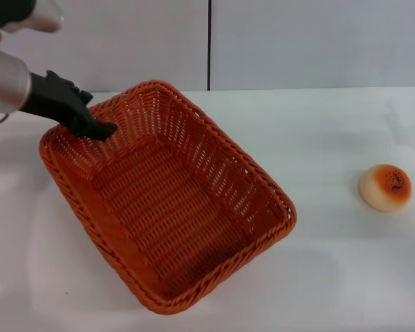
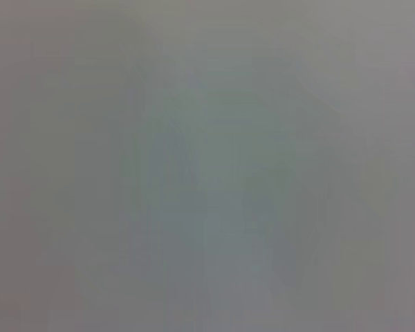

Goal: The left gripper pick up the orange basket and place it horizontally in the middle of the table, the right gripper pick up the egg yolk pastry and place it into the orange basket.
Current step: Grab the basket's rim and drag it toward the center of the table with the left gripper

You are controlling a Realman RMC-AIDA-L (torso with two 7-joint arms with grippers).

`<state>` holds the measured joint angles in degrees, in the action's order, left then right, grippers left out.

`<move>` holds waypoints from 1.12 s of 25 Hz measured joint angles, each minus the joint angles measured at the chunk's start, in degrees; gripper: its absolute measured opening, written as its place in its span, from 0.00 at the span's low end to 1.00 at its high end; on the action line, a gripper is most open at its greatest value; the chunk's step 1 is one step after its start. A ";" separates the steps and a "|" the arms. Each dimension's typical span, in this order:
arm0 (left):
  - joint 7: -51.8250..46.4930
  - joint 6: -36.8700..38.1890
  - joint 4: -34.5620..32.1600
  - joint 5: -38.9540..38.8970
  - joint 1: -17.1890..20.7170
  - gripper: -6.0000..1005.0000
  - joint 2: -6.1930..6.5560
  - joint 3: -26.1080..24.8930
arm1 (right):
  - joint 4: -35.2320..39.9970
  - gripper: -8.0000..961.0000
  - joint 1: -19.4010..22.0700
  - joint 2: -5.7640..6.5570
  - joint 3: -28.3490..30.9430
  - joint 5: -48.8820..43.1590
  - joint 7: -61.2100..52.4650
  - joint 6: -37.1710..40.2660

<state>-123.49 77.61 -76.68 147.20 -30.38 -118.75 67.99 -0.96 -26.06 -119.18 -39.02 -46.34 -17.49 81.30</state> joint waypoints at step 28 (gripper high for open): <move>-1.94 -4.80 5.64 2.53 -2.58 0.54 -0.12 4.16 | 0.48 0.70 0.11 0.00 0.09 -0.07 0.00 0.06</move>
<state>-125.42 72.81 -71.04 149.73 -32.96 -118.87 72.15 -0.48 -25.96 -119.18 -38.93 -46.41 -17.49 81.35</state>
